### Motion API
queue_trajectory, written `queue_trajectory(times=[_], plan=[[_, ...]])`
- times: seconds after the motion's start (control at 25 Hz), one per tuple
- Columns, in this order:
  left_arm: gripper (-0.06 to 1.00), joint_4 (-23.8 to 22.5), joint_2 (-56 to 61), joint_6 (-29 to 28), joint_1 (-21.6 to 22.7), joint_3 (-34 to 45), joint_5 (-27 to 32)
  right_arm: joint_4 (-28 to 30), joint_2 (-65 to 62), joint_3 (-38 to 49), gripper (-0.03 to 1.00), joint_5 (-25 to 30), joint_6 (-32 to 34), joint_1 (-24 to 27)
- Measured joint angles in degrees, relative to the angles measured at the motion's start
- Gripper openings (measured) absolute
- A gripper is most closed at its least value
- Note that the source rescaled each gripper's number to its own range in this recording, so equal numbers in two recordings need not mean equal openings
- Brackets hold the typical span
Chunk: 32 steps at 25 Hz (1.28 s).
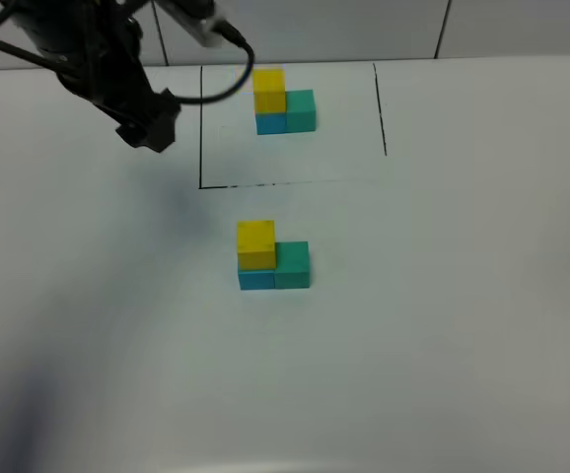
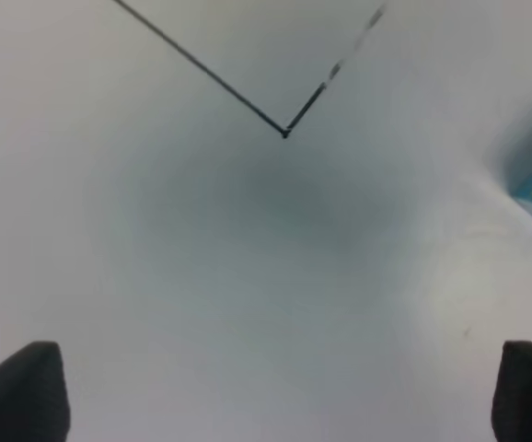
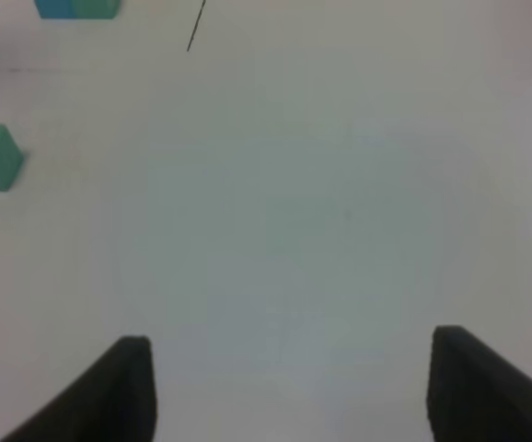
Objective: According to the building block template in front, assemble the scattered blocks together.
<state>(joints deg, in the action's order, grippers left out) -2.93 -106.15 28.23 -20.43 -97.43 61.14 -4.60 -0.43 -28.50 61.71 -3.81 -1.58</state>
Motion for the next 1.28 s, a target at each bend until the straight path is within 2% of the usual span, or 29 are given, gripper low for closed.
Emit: queue_trajectory(times=[0.28,0.48,0.64,0.88,1.0,1.28], plan=[[0.94,6.13,3.40,-4.62,9.45,1.78,1.38,0.00,0.00,0.00,0.33,0.00,0.00,0.00],[0.94,6.44,10.94,-6.88,12.72,10.65,-4.00,0.00,0.00,0.00,0.33,0.00,0.00,0.00],[0.94,6.25,19.88,-11.42,13.67,21.77,-9.52,0.00,0.00,0.00,0.33,0.00,0.00,0.00],[0.94,6.25,37.59,-12.68,13.69,36.80,-17.18,0.00,0.00,0.00,0.33,0.00,0.00,0.00],[0.94,6.25,46.23,-14.13,13.69,40.26,-16.80,0.00,0.00,0.00,0.33,0.00,0.00,0.00],[0.94,6.82,62.08,-18.21,13.69,44.43,-10.53,-0.15,0.00,0.00,0.33,0.00,0.00,0.00]])
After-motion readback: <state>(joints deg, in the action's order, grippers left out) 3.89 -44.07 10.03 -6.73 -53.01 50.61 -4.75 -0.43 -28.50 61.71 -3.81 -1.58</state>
